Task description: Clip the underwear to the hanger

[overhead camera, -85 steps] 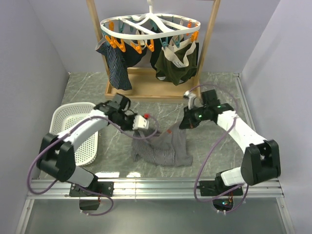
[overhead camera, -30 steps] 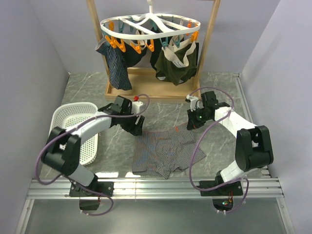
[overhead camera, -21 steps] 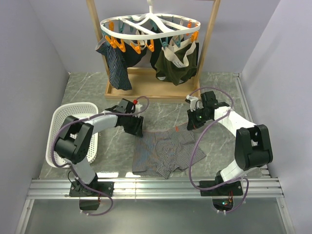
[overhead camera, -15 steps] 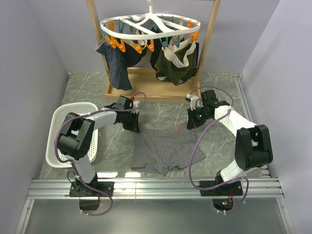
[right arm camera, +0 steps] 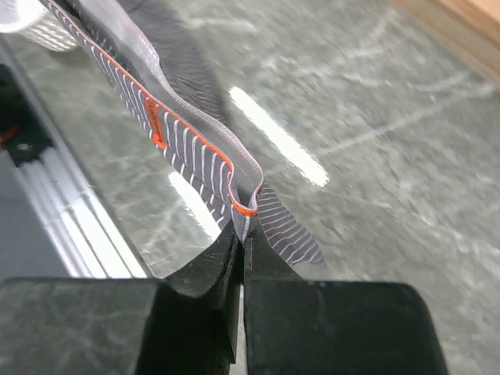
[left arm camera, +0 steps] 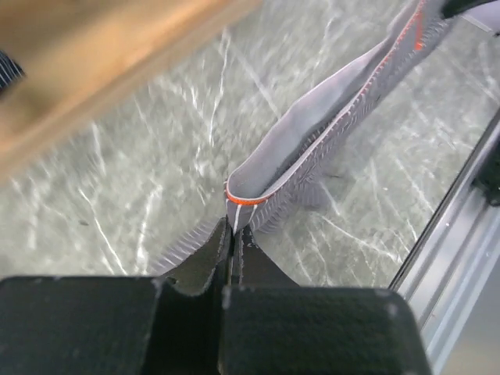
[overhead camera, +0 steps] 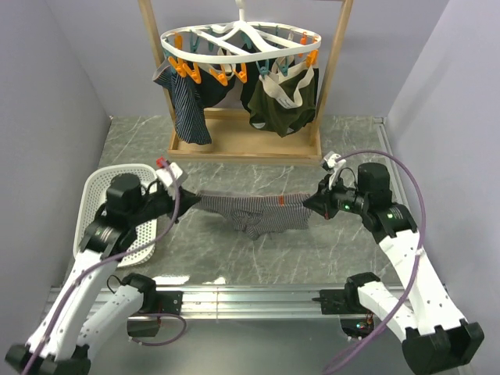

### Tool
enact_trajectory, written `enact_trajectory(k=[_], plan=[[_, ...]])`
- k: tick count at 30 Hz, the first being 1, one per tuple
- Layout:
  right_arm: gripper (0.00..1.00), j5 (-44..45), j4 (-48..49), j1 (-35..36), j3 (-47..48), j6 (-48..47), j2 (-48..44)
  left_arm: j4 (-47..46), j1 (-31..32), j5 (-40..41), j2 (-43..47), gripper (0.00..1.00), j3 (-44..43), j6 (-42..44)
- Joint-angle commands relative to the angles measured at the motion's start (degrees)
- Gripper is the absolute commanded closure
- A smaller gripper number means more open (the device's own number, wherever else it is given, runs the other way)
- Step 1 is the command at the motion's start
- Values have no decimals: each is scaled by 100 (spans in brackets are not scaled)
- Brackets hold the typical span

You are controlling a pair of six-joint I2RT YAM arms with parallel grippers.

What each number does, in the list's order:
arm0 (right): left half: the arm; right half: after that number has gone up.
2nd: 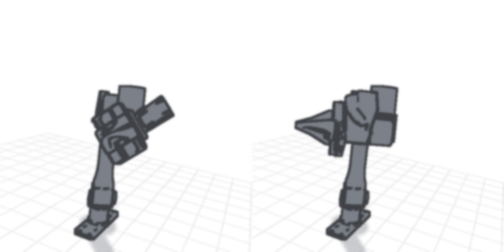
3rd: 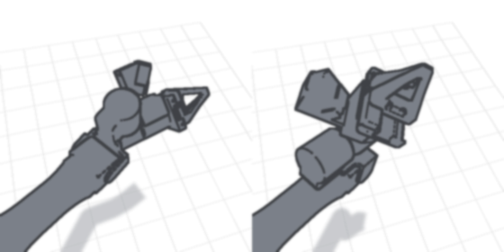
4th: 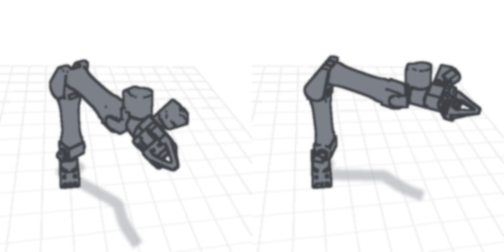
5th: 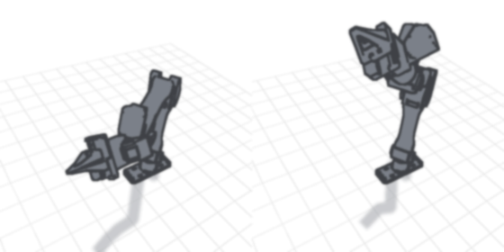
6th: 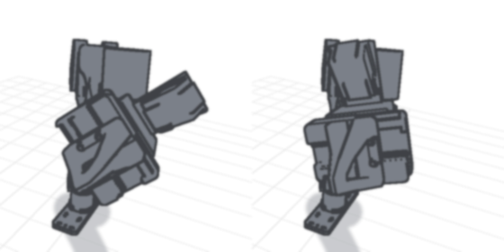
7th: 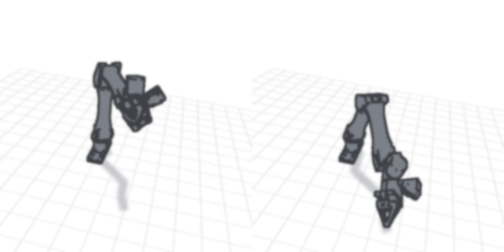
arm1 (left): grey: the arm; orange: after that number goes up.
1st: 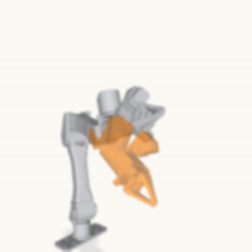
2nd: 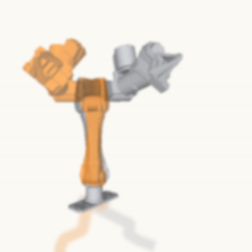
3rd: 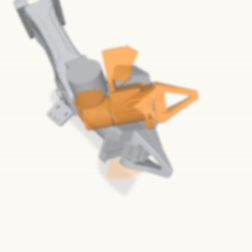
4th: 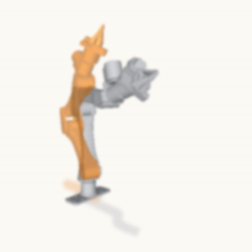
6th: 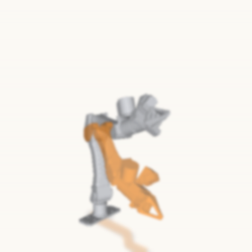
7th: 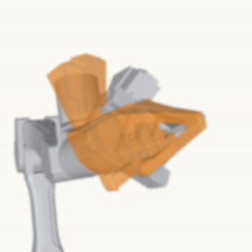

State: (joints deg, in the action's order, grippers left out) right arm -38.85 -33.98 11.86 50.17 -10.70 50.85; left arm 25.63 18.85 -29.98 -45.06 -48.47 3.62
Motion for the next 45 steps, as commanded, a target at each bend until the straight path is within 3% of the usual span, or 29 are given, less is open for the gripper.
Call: enact_trajectory(k=[1,4,8,13,17,22,27,30,35,38,41,45], plan=[[100,-465,-66,1,-52,120,-250,792,-22,-298,550,100,145,605],[100,-606,153,18,115,365,-330,1363,-22,-509,744,100,-127,552],[100,-458,523,106,352,666,413,1094,-22,-35,596,100,-399,-237],[100,-53,848,238,932,745,2005,1199,-39,386,-1108,100,-778,-941],[100,421,1401,335,1275,954,3445,525,-425,905,-2512,100,-875,-1327],[100,668,1912,343,1557,1061,4187,-215,-900,749,-3421,100,-980,-1241],[100,511,1693,352,1531,912,3600,-410,-945,362,-2957,100,-910,-619],[100,265,1351,361,1355,798,2906,11,-936,124,-2465,100,-866,-6],[100,176,595,755,723,385,1351,1432,-927,-578,-1228,100,-620,999],[100,-183,86,880,398,-88,708,2521,-945,-991,-576,100,-751,2304],[100,-649,-407,897,151,-466,251,2797,-936,-826,-119,100,-989,2554],[100,-1088,-917,968,28,-855,-364,4297,-936,-983,49,100,-1480,3521]])
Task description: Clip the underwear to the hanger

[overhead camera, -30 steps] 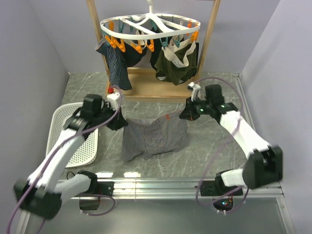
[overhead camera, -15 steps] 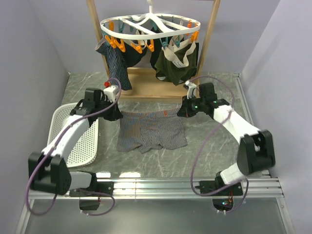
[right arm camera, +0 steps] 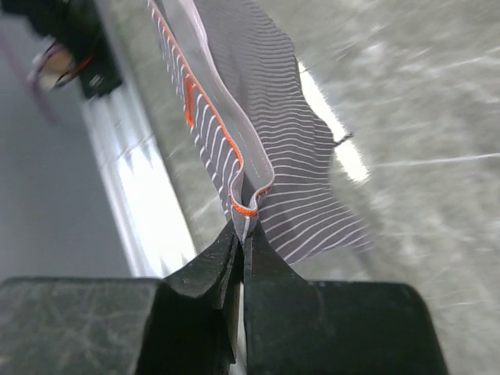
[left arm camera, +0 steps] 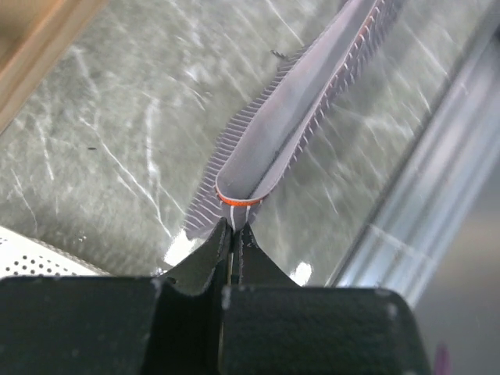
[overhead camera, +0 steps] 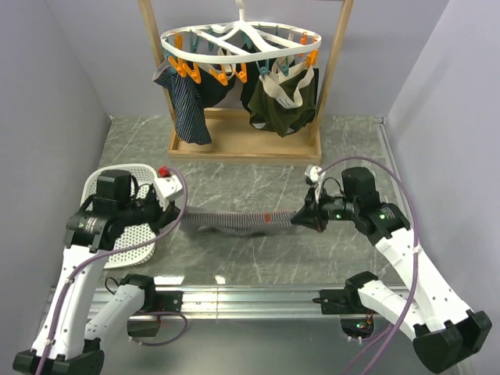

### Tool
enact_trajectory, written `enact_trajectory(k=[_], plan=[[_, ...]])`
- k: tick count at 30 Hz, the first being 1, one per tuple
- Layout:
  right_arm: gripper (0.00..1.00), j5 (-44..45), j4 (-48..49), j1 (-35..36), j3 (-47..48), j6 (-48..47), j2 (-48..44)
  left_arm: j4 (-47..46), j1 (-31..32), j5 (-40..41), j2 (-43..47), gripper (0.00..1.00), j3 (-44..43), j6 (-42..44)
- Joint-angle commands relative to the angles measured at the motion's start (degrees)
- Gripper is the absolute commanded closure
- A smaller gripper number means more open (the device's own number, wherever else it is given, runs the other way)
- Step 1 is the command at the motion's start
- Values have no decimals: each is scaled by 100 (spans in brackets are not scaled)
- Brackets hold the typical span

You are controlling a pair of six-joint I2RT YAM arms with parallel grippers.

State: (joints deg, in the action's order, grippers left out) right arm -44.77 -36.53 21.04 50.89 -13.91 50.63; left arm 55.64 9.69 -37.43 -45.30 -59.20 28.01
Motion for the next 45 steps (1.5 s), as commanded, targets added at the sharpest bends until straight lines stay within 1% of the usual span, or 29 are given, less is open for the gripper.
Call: enact_trajectory(k=[1,3,5,7,9,11,12,13,15,16,18,21,26,27,28,29,30,31,32,34,35,36,38,39,40,41,42,44,45], plan=[[100,-576,-671,58,-10,-508,-535,1440,-20,-334,109,100,-626,1214],[100,-681,-610,58,52,-306,-633,1572,-20,-440,275,100,-812,1304],[100,-752,-531,58,157,-165,-546,1529,-20,-502,294,100,-988,1138],[100,-464,-259,67,175,-33,-214,1259,-20,-302,49,100,-884,936],[100,-95,179,76,140,90,147,942,-20,-20,-285,100,-647,392],[100,501,479,85,105,283,911,467,-20,270,-978,100,-365,-30],[100,600,698,85,175,310,1209,292,-20,306,-1233,100,-260,-172],[100,715,735,85,254,336,1856,-6,-20,341,-1723,100,-215,-434],[100,952,962,94,473,468,2718,-394,-20,526,-2157,100,-66,-752],[100,1014,1042,85,544,555,2950,-596,-20,587,-2498,100,4,-884],[100,1216,1444,85,614,688,3424,-1351,-20,858,-2720,100,223,-1305],[100,1470,2033,85,650,951,3768,-2380,-20,1289,-3002,100,426,-1781],[100,1761,2124,85,974,1013,4235,-3084,-20,1659,-3503,100,444,-2054],[93,1822,2063,93,1097,1013,4340,-3181,-20,1730,-3573,99,444,-2089],[85,1936,2028,85,1159,1039,4385,-3191,-20,1870,-3695,96,418,-2098],[75,1981,1975,85,1221,1048,4402,-3156,-29,1888,-3758,89,383,-2115],[55,2016,1888,67,1317,1066,4368,-3086,-46,1854,-3784,85,235,-2133],[48,2025,1843,58,1344,1049,4280,-2868,-90,1732,-3732,78,146,-2177],[44,2008,1808,41,1370,1031,4184,-2778,-143,1339,-3627,58,76,-2203],[43,1973,1659,6,1458,952,3771,-2594,-231,1160,-3190,38,-118,-2308],[42,1964,1623,-12,1485,943,3605,-2515,-275,1020,-3013,17,-188,-2387],[39,1972,1571,-12,1554,943,3264,-2436,-319,949,-2837,8,-389,-2414],[37,1929,1544,-38,1625,934,2902,-2260,-345,825,-2354,1,-600,-2475],[34,1929,1570,-47,1704,952,2534,-2242,-345,825,-2213,1,-836,-2571],[30,1937,1640,-38,1722,995,2348,-2259,-345,860,-1933,1,-943,-2703],[24,1955,1719,-47,1731,1022,2172,-2337,-345,938,-1817,1,-1049,-3122],[15,1998,1885,-47,1774,1066,1874,-2590,-345,1331,-1703,1,-1206,-3361],[5,1973,2053,-47,1810,1215,1635,-2716,-345,1510,-1552,1,-1426,-3679],[4,1920,2263,-30,1836,1276,1451,-2681,-345,1450,-1587,1,-1758,-3628]])
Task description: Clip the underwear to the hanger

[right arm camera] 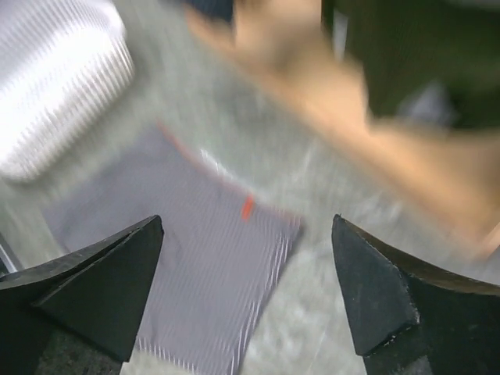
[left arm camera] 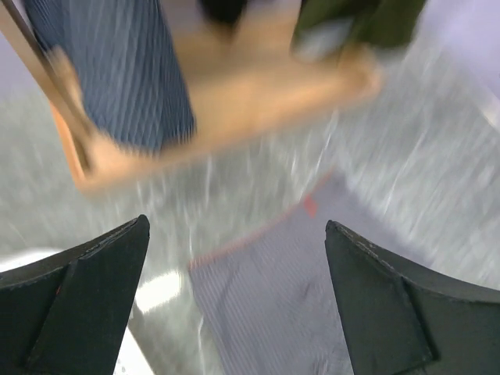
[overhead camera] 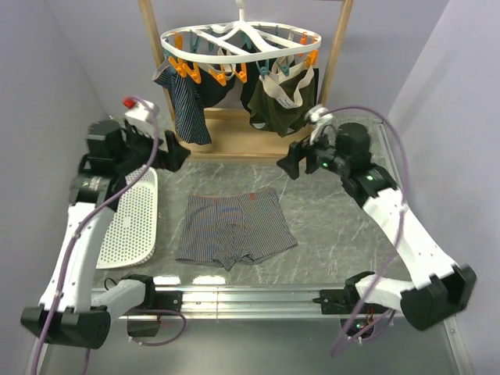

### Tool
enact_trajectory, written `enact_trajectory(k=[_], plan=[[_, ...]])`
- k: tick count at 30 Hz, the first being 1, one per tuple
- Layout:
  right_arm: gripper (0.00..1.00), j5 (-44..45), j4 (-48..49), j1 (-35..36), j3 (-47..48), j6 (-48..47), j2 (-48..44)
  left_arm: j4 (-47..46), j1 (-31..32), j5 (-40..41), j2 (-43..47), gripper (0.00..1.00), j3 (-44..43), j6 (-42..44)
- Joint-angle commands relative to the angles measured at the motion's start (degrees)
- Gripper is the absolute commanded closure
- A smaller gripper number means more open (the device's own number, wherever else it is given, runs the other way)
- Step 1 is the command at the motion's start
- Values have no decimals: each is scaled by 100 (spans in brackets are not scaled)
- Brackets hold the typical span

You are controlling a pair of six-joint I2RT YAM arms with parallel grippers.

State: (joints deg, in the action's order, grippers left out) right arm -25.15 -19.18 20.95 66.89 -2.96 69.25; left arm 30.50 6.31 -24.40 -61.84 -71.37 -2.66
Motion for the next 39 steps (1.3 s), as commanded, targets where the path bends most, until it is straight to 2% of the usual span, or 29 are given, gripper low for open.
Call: enact_trajectory(k=[1,2,5,8,10,11,13,14,17,19,21,24,32,39], plan=[[4,-52,677,-21,219,582,-482,-150,-7,77,-37,1,-736,-587],[0,-60,792,-21,219,769,-526,-124,-7,111,-117,2,-912,-674],[0,-630,1152,-30,298,1218,-545,-106,-7,313,-372,6,-1606,-1061],[1,-1185,1689,75,306,1499,-343,-544,-7,444,-399,12,-1959,-1437],[1,-766,1707,477,465,1352,-185,-1017,-7,655,-407,18,-2021,-1806],[1,-424,1759,602,474,1246,-149,-1185,-7,943,-416,26,-2012,-1913],[2,-62,1909,927,509,1062,-53,-1379,-7,1173,-521,30,-2021,-2194],[2,200,2188,1033,596,1000,87,-1580,-7,1288,-609,35,-2030,-2248],[5,361,2488,1331,798,938,360,-2150,-24,1281,-723,43,-1968,-2538],[5,572,3128,1508,799,807,597,-2486,-24,1113,-846,46,-1898,-2721],[7,764,3594,1789,964,605,886,-2672,-33,1305,-960,48,-1968,-2845],[10,985,3666,2061,1622,349,1413,-2829,-164,1438,-1198,51,-2082,-3021],[23,1354,4141,2449,3073,59,2766,-3216,-349,1149,-1769,52,-2390,-3206],[32,1952,4607,2695,3716,-187,3621,-3401,-349,982,-2103,52,-2566,-3356]])
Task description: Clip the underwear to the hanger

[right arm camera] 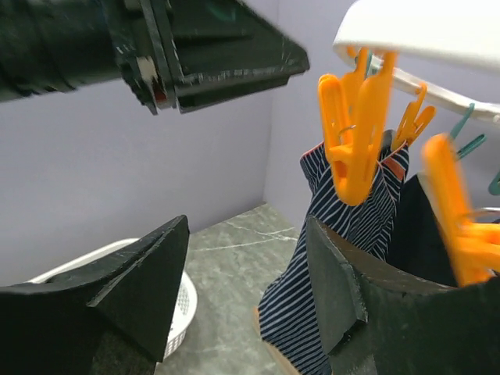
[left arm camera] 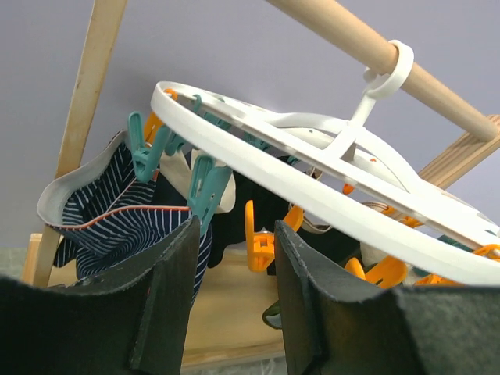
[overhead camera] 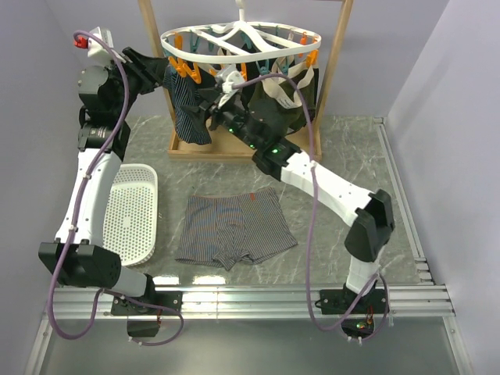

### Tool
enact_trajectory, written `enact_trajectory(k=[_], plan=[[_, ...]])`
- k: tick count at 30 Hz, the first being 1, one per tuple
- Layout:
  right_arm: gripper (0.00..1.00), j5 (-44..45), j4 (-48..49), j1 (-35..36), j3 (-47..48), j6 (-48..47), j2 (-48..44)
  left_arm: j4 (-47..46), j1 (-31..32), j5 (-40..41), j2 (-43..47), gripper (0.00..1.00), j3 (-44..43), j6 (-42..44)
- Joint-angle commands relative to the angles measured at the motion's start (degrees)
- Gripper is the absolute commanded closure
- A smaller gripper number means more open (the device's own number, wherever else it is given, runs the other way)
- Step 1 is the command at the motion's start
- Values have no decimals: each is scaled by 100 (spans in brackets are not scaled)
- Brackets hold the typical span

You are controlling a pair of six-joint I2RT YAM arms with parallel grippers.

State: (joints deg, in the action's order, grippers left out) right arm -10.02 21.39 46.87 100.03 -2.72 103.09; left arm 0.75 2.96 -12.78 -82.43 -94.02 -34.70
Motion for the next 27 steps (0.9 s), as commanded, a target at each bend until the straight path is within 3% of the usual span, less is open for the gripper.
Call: enact_trajectory(k=[1,9,17,27], plan=[[32,501,603,120,456,-220,316,-444,-24,-199,-80,52,-301,-151],[35,1186,1288,156,694,-150,835,-585,-24,-287,-317,53,-328,-239],[51,1187,1807,156,816,-299,1064,-655,-24,-419,-458,55,-363,-336],[49,923,2010,147,1115,-869,1380,-638,-24,-603,-449,68,-345,-301]])
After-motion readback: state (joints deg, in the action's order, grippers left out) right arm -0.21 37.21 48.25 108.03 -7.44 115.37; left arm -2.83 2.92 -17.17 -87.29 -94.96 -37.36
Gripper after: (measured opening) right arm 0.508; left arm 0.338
